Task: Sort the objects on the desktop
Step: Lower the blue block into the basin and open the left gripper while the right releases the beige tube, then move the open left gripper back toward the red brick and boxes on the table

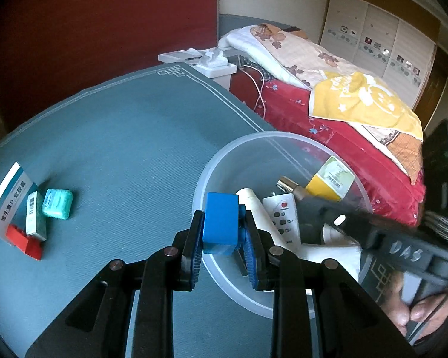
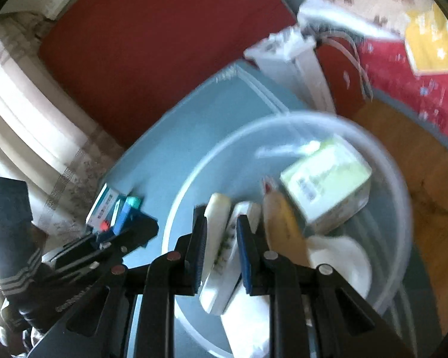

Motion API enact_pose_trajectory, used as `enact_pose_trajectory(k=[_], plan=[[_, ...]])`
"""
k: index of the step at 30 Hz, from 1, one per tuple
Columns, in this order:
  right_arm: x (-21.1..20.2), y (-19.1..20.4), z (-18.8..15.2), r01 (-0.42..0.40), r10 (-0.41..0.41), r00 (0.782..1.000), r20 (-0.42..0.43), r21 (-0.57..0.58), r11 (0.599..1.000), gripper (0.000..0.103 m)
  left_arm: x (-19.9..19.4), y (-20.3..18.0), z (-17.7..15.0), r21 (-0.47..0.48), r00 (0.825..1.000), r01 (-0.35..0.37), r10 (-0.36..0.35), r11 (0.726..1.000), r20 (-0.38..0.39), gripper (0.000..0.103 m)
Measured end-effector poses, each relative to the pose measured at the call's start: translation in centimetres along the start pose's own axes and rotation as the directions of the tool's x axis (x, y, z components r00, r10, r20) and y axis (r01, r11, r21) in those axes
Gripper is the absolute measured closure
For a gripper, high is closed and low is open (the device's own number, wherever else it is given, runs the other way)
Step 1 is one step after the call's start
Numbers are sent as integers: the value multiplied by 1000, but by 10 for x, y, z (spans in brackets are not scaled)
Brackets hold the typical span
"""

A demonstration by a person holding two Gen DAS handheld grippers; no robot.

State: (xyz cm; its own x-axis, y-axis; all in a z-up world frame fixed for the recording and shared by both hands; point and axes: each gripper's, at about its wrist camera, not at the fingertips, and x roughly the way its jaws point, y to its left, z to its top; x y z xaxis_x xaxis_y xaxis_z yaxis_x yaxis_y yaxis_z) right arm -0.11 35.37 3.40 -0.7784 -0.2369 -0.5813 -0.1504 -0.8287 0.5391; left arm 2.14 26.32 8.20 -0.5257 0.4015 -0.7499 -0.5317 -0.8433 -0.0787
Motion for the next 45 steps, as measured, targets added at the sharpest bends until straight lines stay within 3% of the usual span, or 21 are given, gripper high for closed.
enact_pose_trajectory(k=[3, 6, 14, 16, 17, 18, 20, 22, 32, 38, 41, 45], plan=[[-17, 1, 3, 90, -86, 992, 94, -30, 996, 80, 1, 1, 2, -2, 1000, 4, -4, 1000, 1, 76], [-19, -6, 7, 156, -152, 983, 100, -26, 987, 80, 2, -2, 5, 6, 1000, 7, -7, 1000, 2, 76], [-15, -13, 5, 159, -160, 984, 77, 12, 987, 80, 12, -18, 15, 41, 999, 52, -52, 998, -10, 75], [-19, -13, 3, 173, -174, 981, 86, 19, 985, 79, 17, -20, 16, 41, 997, 77, -76, 996, -32, 57], [-21, -14, 3, 183, -185, 978, 94, 25, 983, 76, 17, -20, 16, 32, 996, 89, -88, 996, -34, 41], [-22, -14, 4, 186, -188, 978, 96, 28, 982, 72, 16, -19, 15, 23, 995, 96, -95, 995, -26, 34], [-24, -15, 4, 175, -179, 978, 107, 41, 984, 54, 15, -14, 14, 0, 994, 105, -105, 994, -12, 33], [-26, -13, 3, 182, -185, 975, 124, 39, 983, 48, 14, -7, 13, -25, 995, 103, -104, 994, -14, 33], [-17, -2, 0, 182, -180, 977, 115, -10, 983, 45, 2, 45, -4, -152, 1000, 26, -25, 988, 9, 33], [-18, 7, -10, 208, -202, 972, 123, -40, 977, 43, -5, 76, -16, -207, 998, -54, 59, 977, 20, 33], [-18, 10, -14, 212, -206, 970, 128, -38, 976, 36, -5, 89, -22, -234, 998, -57, 62, 970, 13, 33], [-18, 16, -23, 232, -225, 965, 135, -40, 972, 35, -7, 98, -31, -244, 998, -56, 59, 968, 6, 33]])
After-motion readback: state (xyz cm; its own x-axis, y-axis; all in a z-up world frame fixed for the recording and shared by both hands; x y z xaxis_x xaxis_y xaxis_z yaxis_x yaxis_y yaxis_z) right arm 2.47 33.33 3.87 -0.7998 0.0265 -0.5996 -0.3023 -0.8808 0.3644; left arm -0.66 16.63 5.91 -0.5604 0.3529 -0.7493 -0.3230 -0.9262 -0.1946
